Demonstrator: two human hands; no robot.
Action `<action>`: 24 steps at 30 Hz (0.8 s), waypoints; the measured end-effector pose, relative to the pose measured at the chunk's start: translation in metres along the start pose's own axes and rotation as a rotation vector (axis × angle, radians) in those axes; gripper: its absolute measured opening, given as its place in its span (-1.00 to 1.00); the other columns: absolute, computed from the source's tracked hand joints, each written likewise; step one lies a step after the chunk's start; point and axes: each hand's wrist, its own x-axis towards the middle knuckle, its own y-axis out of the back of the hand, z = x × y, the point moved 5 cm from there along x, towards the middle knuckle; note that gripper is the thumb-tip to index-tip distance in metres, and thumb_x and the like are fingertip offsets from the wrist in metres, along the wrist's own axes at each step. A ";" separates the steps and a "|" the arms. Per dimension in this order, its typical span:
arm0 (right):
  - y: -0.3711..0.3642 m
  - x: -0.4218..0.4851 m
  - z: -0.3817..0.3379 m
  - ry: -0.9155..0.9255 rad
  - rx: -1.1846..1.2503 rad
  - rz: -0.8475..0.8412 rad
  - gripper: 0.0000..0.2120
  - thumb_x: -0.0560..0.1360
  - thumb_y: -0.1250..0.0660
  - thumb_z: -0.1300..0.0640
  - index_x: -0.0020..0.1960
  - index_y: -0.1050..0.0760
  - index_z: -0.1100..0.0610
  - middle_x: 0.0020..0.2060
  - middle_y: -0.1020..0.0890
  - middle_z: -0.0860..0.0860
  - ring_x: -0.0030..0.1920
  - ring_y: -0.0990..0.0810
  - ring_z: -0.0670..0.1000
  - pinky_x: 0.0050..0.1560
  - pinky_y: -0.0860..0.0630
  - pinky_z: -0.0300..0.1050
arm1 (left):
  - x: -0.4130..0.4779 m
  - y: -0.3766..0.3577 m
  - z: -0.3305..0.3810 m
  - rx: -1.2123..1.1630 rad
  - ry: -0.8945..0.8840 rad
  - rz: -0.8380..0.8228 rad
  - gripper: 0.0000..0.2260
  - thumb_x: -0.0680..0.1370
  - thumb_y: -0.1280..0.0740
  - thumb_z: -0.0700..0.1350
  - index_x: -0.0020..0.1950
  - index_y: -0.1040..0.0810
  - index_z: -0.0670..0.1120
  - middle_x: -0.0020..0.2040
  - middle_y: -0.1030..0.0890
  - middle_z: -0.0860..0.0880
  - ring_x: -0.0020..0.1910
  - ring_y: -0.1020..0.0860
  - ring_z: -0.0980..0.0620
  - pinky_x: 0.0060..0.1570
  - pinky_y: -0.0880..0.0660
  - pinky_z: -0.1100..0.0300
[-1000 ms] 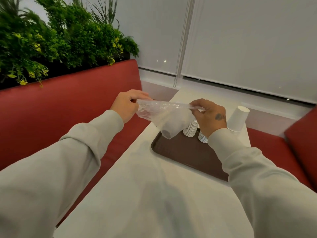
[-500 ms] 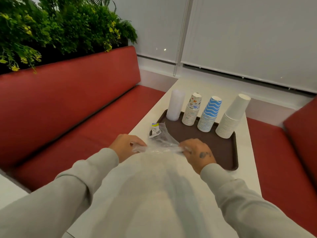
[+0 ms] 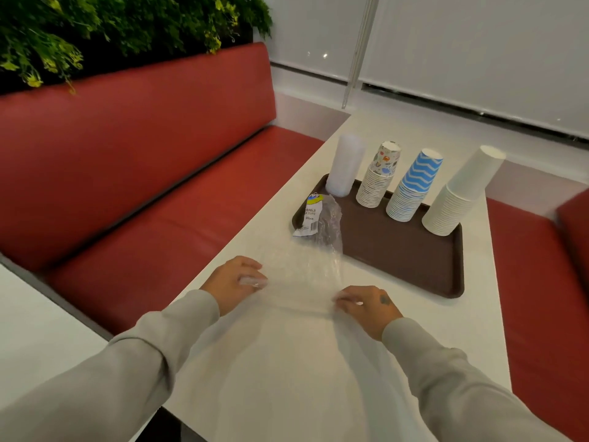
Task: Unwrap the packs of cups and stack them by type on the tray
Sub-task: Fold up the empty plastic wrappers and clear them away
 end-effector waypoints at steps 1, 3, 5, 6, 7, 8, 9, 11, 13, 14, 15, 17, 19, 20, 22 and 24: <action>0.000 0.002 0.000 -0.017 0.018 0.006 -0.90 0.56 -0.37 0.07 -0.04 -0.67 -0.05 -0.08 -0.70 -0.13 -0.03 -0.60 -0.07 -0.10 -0.36 -0.55 | 0.000 0.000 -0.001 0.019 -0.007 0.016 -0.83 0.50 -0.48 -0.11 -0.08 -0.66 0.20 0.14 -0.53 0.19 0.17 -0.46 0.14 0.18 -0.36 0.27; 0.000 0.005 0.002 -0.064 0.061 0.020 -0.90 0.55 -0.38 0.07 -0.10 -0.67 -0.01 -0.13 -0.70 -0.08 -0.05 -0.61 0.00 -0.15 -0.41 -0.46 | -0.002 0.000 -0.004 -0.034 0.023 0.041 -0.88 0.50 -0.49 -0.05 -0.04 -0.69 0.18 0.09 -0.59 0.19 0.14 -0.48 0.21 0.13 -0.36 0.29; -0.001 0.008 0.004 -0.108 0.106 0.034 -0.87 0.54 -0.38 0.08 -0.16 -0.65 0.02 -0.18 -0.70 -0.05 -0.10 -0.61 0.03 -0.17 -0.46 -0.32 | -0.001 0.002 -0.007 -0.162 0.100 0.050 -0.96 0.51 -0.47 -0.02 -0.07 -0.71 0.11 0.00 -0.68 0.13 0.05 -0.57 0.18 0.09 -0.41 0.30; -0.001 0.009 0.004 -0.121 0.125 0.042 -0.86 0.54 -0.38 0.09 -0.18 -0.64 0.03 -0.20 -0.70 -0.05 -0.12 -0.60 0.03 -0.19 -0.46 -0.29 | -0.001 0.002 -0.009 -0.198 0.123 0.042 -0.96 0.53 -0.45 -0.03 -0.09 -0.71 0.07 -0.05 -0.70 0.09 0.00 -0.60 0.14 0.08 -0.44 0.27; -0.002 0.011 0.004 -0.131 0.135 0.050 -0.85 0.55 -0.38 0.08 -0.19 -0.64 0.04 -0.21 -0.70 -0.05 -0.14 -0.59 0.02 -0.20 -0.45 -0.27 | 0.001 0.001 -0.010 -0.210 0.141 0.024 -0.93 0.54 -0.43 -0.05 -0.11 -0.72 0.03 -0.09 -0.71 0.06 -0.03 -0.61 0.08 0.08 -0.48 0.22; -0.002 0.013 0.004 -0.142 0.138 0.057 -0.84 0.55 -0.38 0.07 -0.20 -0.64 0.05 -0.22 -0.70 -0.04 -0.15 -0.59 0.01 -0.21 -0.44 -0.26 | 0.002 0.000 -0.012 -0.205 0.163 0.013 -0.90 0.55 -0.42 -0.08 -0.13 -0.71 0.00 -0.13 -0.71 0.05 -0.05 -0.62 0.03 0.10 -0.52 0.14; -0.004 0.015 0.004 -0.153 0.135 0.064 -0.82 0.55 -0.38 0.05 -0.20 -0.63 0.06 -0.22 -0.70 -0.04 -0.17 -0.59 0.01 -0.23 -0.43 -0.25 | 0.002 -0.001 -0.015 -0.179 0.191 0.015 -0.90 0.54 -0.43 -0.09 -0.15 -0.71 -0.02 -0.16 -0.71 0.04 -0.09 -0.63 0.01 0.12 -0.53 0.06; -0.007 0.019 0.004 -0.176 0.108 0.080 -0.80 0.55 -0.37 0.04 -0.20 -0.63 0.08 -0.22 -0.68 -0.01 -0.20 -0.57 0.01 -0.27 -0.42 -0.23 | 0.004 -0.002 -0.019 -0.168 0.246 0.049 -0.93 0.51 -0.46 -0.12 -0.16 -0.69 -0.07 -0.23 -0.71 0.00 -0.22 -0.65 0.07 0.11 -0.55 0.05; -0.011 0.022 0.004 -0.192 0.057 0.083 -0.82 0.53 -0.38 0.04 -0.21 -0.62 0.07 -0.23 -0.66 0.01 -0.21 -0.57 0.02 -0.25 -0.45 -0.22 | 0.007 -0.002 -0.021 -0.165 0.280 0.090 -0.96 0.50 -0.47 -0.11 -0.12 -0.66 -0.06 -0.29 -0.70 -0.01 -0.29 -0.66 0.09 0.03 -0.56 0.12; -0.013 0.023 0.004 -0.199 0.031 0.085 -0.84 0.51 -0.40 0.04 -0.21 -0.62 0.06 -0.24 -0.65 0.00 -0.19 -0.58 0.02 -0.21 -0.47 -0.22 | 0.008 -0.001 -0.019 -0.111 0.286 0.099 -0.96 0.51 -0.46 -0.08 -0.09 -0.64 -0.02 -0.32 -0.69 0.00 -0.30 -0.65 0.08 -0.06 -0.54 0.17; -0.013 0.024 0.005 -0.203 -0.003 0.087 -0.86 0.49 -0.41 0.03 -0.21 -0.62 0.05 -0.25 -0.64 -0.01 -0.16 -0.58 0.03 -0.17 -0.48 -0.21 | 0.009 -0.001 -0.017 -0.046 0.293 0.102 -0.93 0.51 -0.46 -0.05 -0.06 -0.60 0.01 -0.33 -0.68 0.01 -0.29 -0.64 0.07 -0.15 -0.50 0.20; -0.015 0.024 0.005 -0.195 -0.079 0.089 -0.89 0.48 -0.42 0.03 -0.19 -0.60 0.03 -0.23 -0.63 -0.03 -0.11 -0.57 0.04 -0.11 -0.48 -0.19 | 0.009 -0.001 -0.014 0.053 0.297 0.112 -0.85 0.50 -0.46 0.00 -0.02 -0.51 0.08 -0.30 -0.67 0.01 -0.25 -0.60 0.03 -0.26 -0.42 0.20; -0.016 0.023 0.005 -0.173 -0.086 0.102 -0.94 0.50 -0.39 0.06 -0.13 -0.56 0.02 -0.21 -0.59 -0.04 -0.04 -0.53 0.06 -0.05 -0.47 -0.14 | 0.008 -0.003 -0.016 0.103 0.283 0.110 -0.78 0.51 -0.44 0.03 0.03 -0.42 0.13 -0.25 -0.65 -0.02 -0.21 -0.57 0.02 -0.27 -0.41 0.17; -0.017 0.022 0.004 -0.150 -0.058 0.114 -0.96 0.51 -0.38 0.10 -0.07 -0.52 0.01 -0.19 -0.57 -0.04 -0.02 -0.51 0.06 -0.03 -0.47 -0.12 | 0.008 -0.004 -0.016 0.137 0.265 0.100 -0.75 0.51 -0.44 0.04 0.06 -0.39 0.14 -0.22 -0.63 -0.02 -0.19 -0.56 0.00 -0.25 -0.42 0.15; -0.017 0.018 0.000 -0.073 -0.050 0.136 -0.81 0.52 -0.37 0.15 0.09 -0.42 0.00 -0.08 -0.51 -0.04 0.02 -0.48 0.05 0.00 -0.43 -0.12 | 0.009 -0.004 -0.015 0.254 0.198 0.077 -0.75 0.53 -0.41 0.05 0.07 -0.37 0.09 -0.20 -0.56 0.01 -0.19 -0.53 -0.04 -0.19 -0.44 0.12; -0.017 0.016 -0.004 0.055 -0.205 0.183 -0.76 0.54 -0.35 0.17 0.16 -0.41 0.01 0.05 -0.45 -0.03 0.08 -0.43 0.04 0.05 -0.40 -0.12 | 0.010 -0.003 -0.011 0.379 0.089 0.071 -0.83 0.56 -0.37 0.03 0.05 -0.43 0.03 -0.14 -0.47 0.06 -0.15 -0.47 -0.03 -0.11 -0.42 0.12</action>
